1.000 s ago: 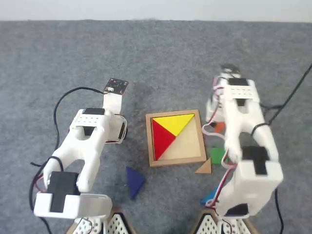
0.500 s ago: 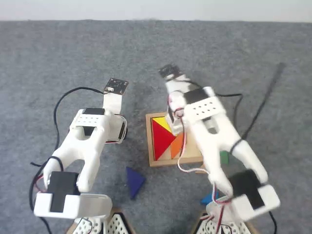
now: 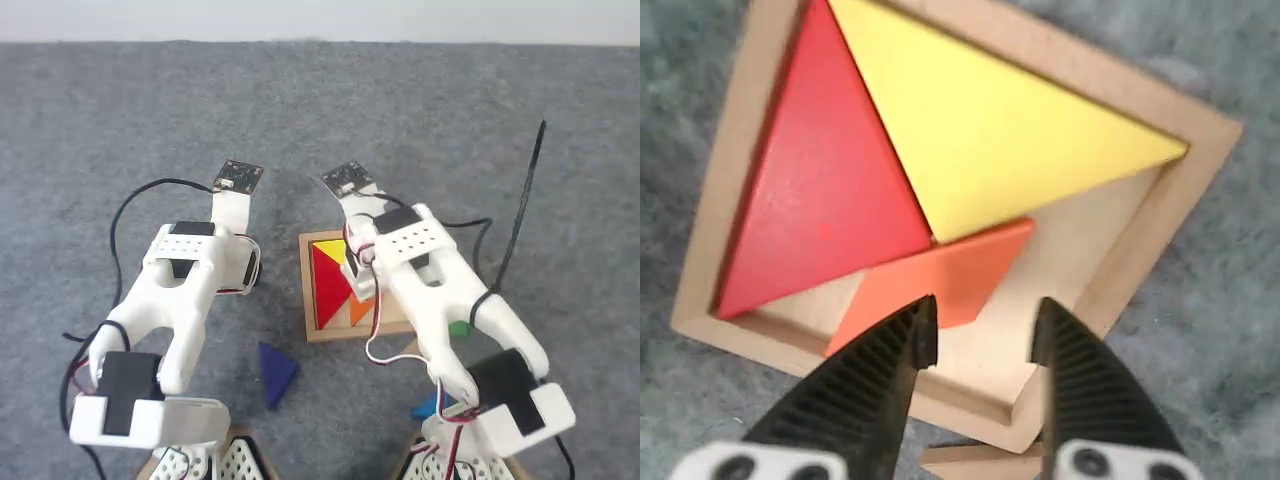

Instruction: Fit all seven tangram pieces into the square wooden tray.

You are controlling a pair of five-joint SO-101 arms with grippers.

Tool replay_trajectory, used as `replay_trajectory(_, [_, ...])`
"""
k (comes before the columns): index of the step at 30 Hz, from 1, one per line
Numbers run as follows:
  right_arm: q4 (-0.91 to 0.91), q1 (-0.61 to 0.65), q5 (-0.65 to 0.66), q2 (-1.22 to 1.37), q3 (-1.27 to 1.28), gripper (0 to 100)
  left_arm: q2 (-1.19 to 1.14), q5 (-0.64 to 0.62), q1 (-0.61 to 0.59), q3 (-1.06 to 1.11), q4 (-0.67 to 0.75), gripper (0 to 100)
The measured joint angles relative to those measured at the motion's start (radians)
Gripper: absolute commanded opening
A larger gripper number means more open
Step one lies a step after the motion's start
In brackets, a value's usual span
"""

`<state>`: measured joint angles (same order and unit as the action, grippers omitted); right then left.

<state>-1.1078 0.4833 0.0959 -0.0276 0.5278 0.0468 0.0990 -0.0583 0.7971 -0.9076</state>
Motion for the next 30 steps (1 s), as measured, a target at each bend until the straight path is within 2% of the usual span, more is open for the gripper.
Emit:
replay_trajectory(6, [0.009, 0.011, 0.009, -0.003, 0.008, 21.4, 0.000, 0.002, 0.012, 0.000, 0.000, 14])
replay_trajectory(10, [0.011, 0.087, -0.066, -0.005, 0.017, 21.0, 0.000, 0.002, 0.012, 0.000, 0.000, 14])
replay_trajectory(14, [0.046, 0.140, -0.071, -0.005, 0.057, 21.0, 0.000, 0.002, 0.012, 0.000, 0.000, 14])
replay_trajectory(25, [0.083, 0.109, -0.078, -0.017, 0.094, 21.2, 0.000, 0.002, 0.012, 0.000, 0.000, 14])
replay_trajectory(30, [0.084, 0.075, -0.078, 0.077, 0.075, 21.0, 0.000, 0.002, 0.012, 0.000, 0.000, 14])
